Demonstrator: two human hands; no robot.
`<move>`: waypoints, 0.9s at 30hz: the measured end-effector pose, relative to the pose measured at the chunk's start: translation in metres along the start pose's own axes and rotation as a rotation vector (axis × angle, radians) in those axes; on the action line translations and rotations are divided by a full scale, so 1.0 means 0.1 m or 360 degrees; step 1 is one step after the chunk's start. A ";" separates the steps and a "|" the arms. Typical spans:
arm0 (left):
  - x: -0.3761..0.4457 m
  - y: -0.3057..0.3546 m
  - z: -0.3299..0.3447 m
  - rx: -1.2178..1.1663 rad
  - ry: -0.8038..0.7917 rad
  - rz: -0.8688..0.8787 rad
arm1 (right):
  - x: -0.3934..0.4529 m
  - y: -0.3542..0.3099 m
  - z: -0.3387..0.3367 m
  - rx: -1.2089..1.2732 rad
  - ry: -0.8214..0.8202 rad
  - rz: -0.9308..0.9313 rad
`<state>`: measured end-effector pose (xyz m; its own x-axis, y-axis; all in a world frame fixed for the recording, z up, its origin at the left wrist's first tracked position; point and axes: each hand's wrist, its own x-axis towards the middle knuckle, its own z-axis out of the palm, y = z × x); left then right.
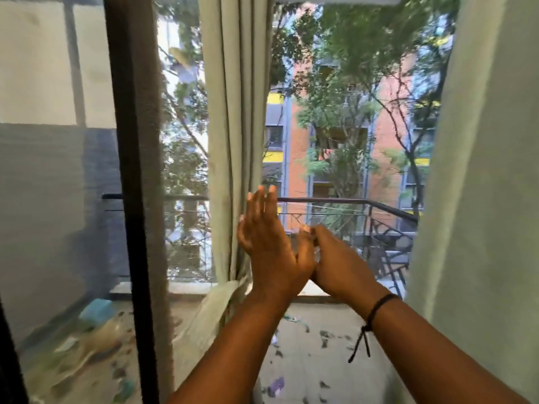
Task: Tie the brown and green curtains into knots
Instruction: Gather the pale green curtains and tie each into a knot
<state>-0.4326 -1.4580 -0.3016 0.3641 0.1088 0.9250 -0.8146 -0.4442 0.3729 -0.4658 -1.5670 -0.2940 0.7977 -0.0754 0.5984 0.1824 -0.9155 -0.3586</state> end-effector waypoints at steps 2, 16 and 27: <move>0.00 0.28 0.18 -0.0112 -0.0121 0.0015 | -0.11 0.22 -0.38 -0.0067 0.0121 0.0035; 0.66 2.09 1.64 -0.0388 -0.0525 -0.0411 | -0.55 2.00 -2.66 -0.0916 0.0669 -0.0099; 2.34 2.50 1.49 -0.0243 -0.0423 -0.0192 | 0.55 2.35 -3.85 -0.0414 0.0689 0.0292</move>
<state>-0.4839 -1.6766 -0.0029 0.5509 -0.0925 0.8295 -0.8094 -0.3016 0.5039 -0.6000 -1.9386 -0.0695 0.4829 -0.3494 0.8030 -0.1302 -0.9354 -0.3287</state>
